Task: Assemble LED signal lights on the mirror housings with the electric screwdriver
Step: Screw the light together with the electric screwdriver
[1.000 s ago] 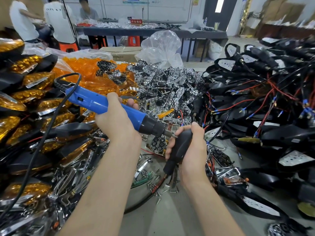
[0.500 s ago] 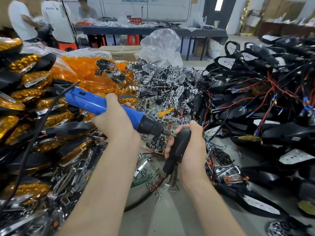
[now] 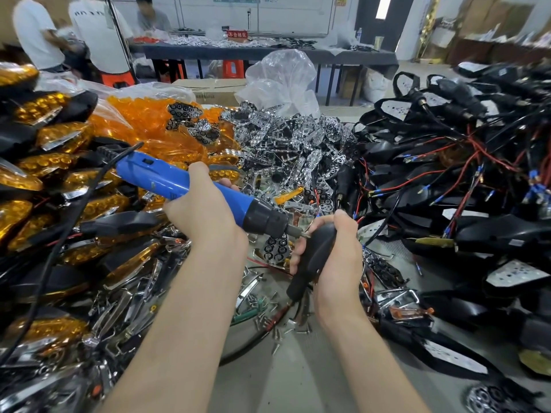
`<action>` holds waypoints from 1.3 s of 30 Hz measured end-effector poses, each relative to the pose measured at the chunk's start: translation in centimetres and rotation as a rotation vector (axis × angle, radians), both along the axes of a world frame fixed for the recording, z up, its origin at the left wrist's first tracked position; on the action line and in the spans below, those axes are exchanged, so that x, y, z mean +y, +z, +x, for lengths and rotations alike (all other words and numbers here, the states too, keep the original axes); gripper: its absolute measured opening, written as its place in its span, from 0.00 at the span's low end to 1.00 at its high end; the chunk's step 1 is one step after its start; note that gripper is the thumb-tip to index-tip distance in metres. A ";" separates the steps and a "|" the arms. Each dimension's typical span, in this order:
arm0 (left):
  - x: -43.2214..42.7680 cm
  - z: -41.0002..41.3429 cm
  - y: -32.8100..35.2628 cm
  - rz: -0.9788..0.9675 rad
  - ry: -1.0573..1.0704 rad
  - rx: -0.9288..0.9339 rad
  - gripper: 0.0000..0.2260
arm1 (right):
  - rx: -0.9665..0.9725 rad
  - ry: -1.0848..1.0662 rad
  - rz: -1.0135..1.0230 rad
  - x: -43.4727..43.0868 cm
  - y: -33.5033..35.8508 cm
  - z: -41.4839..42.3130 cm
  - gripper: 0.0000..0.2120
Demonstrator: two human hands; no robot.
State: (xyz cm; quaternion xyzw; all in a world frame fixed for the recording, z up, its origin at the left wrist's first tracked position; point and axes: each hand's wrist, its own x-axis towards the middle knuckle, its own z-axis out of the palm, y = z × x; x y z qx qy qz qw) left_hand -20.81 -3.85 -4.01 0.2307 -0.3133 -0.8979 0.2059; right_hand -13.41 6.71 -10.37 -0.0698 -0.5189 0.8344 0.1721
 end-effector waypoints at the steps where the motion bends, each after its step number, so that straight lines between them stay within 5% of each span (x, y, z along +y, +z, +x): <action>1: 0.0 0.0 0.0 0.000 0.000 -0.003 0.17 | -0.002 0.001 -0.001 0.0 0.0 0.0 0.18; 39: -0.1 0.1 0.3 -0.007 -0.007 -0.011 0.11 | -0.002 -0.024 0.023 -0.2 0.3 0.2 0.19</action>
